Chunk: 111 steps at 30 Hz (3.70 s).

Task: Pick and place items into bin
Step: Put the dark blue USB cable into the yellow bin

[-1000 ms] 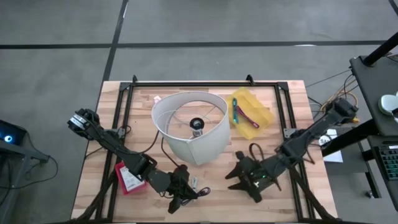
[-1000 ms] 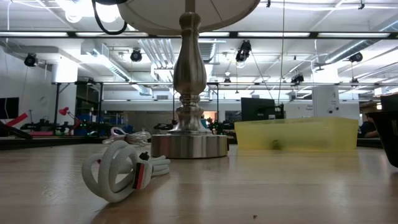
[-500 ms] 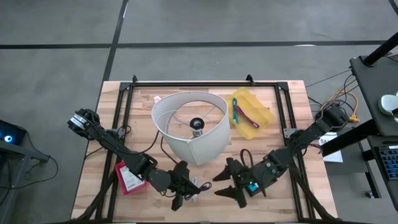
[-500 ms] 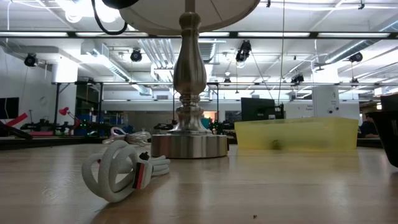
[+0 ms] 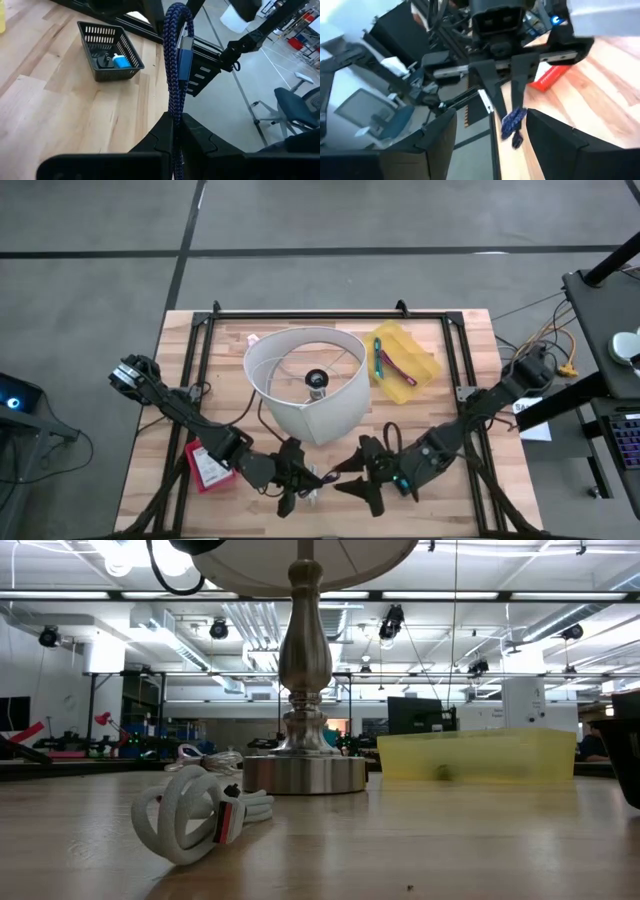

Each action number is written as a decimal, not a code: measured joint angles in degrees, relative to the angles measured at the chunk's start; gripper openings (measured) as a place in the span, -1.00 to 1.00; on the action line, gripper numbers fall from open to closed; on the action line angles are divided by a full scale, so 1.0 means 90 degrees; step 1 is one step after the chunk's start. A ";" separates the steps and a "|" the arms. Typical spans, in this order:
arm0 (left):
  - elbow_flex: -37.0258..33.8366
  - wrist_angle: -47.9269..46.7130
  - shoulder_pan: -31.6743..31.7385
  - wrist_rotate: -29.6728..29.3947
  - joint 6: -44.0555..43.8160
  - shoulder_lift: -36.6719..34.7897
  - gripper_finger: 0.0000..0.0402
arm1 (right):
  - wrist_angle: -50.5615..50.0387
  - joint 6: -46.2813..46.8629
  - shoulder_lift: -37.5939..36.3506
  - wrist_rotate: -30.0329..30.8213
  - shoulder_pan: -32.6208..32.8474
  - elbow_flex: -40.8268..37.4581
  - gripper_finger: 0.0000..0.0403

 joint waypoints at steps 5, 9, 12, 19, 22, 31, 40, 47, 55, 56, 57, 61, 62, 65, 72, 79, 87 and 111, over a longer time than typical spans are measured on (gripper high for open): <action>0.0001 0.0112 0.0025 -0.0050 0.0161 0.0000 -0.99 | 0.0008 0.0049 0.0127 0.0138 -0.0023 0.0149 0.03; 0.0001 0.0151 0.0023 -0.0055 0.0183 0.0002 -0.99 | -0.0054 0.0399 0.0179 0.0136 -0.0053 0.0159 -0.05; -0.0001 0.0206 0.0025 -0.0061 0.0275 0.0002 -0.99 | -0.0255 0.0627 0.0193 0.0237 -0.0059 0.0162 -0.19; -0.0009 0.0320 0.0024 -0.0069 0.0437 0.0002 -0.99 | -0.0392 0.0661 0.0201 0.0288 -0.0051 0.0157 -0.78; -0.0009 0.0324 0.0022 -0.0073 0.0441 0.0002 -0.97 | -0.0384 0.0605 0.0198 0.0284 -0.0053 0.0157 -0.91; 0.0010 0.0336 0.0022 -0.0018 0.0439 -0.0017 -0.59 | -0.1675 0.0904 -0.0084 -0.0691 -0.0022 0.0150 -0.94; 0.0003 0.0332 0.0022 0.0209 0.0101 -0.0029 -0.42 | -0.5591 0.1497 -0.1291 -0.0863 0.0032 0.0150 -0.94; 0.0003 0.0342 0.0017 0.0346 0.0084 -0.0034 -0.41 | -0.8934 0.1881 -0.2450 0.0881 0.0030 0.0150 -0.94; 0.0003 0.0382 0.0017 0.0347 0.0084 -0.0034 -0.41 | -1.0553 0.2213 -0.3383 0.3186 -0.0070 0.0084 -0.94; 0.0001 0.0379 0.0017 0.0347 0.0084 -0.0034 -0.41 | -1.0578 0.2151 -0.3436 0.3336 -0.0117 0.0058 -0.94; 0.0001 0.0382 0.0017 0.0347 0.0086 -0.0034 -0.41 | -1.0597 0.2047 -0.3477 0.3474 -0.0175 0.0047 -0.94; 0.0003 0.0381 0.0017 0.0352 0.0086 -0.0034 -0.41 | -1.0629 0.1529 -0.3505 0.3767 -0.0514 -0.0003 -0.94; 0.0003 0.0380 0.0017 0.0352 0.0084 -0.0034 -0.41 | -1.0643 0.1444 -0.3491 0.3795 -0.0634 -0.0020 -0.94; -0.0004 0.0377 0.0017 0.0352 0.0084 -0.0034 -0.41 | -1.0645 0.1157 -0.3462 0.3808 -0.1000 -0.0125 -0.94; -0.0004 0.0377 0.0017 0.0352 0.0046 -0.0034 -0.41 | -1.0625 0.1078 -0.3574 0.3438 -0.1809 -0.0623 -0.94; -0.0009 0.0372 0.0017 0.0355 -0.0064 -0.0034 -0.41 | -0.9917 0.0492 -0.3918 0.2587 -0.2418 -0.1154 -0.94; -0.0009 0.0370 0.0017 0.0353 -0.0064 -0.0034 -0.41 | -0.9091 -0.0058 -0.4280 0.2269 -0.3044 -0.1629 -0.94; -0.0014 0.0312 0.0017 0.0347 -0.0079 -0.0034 -0.41 | -0.5471 -0.2767 -0.4331 -0.0047 -0.6069 -0.2827 -0.94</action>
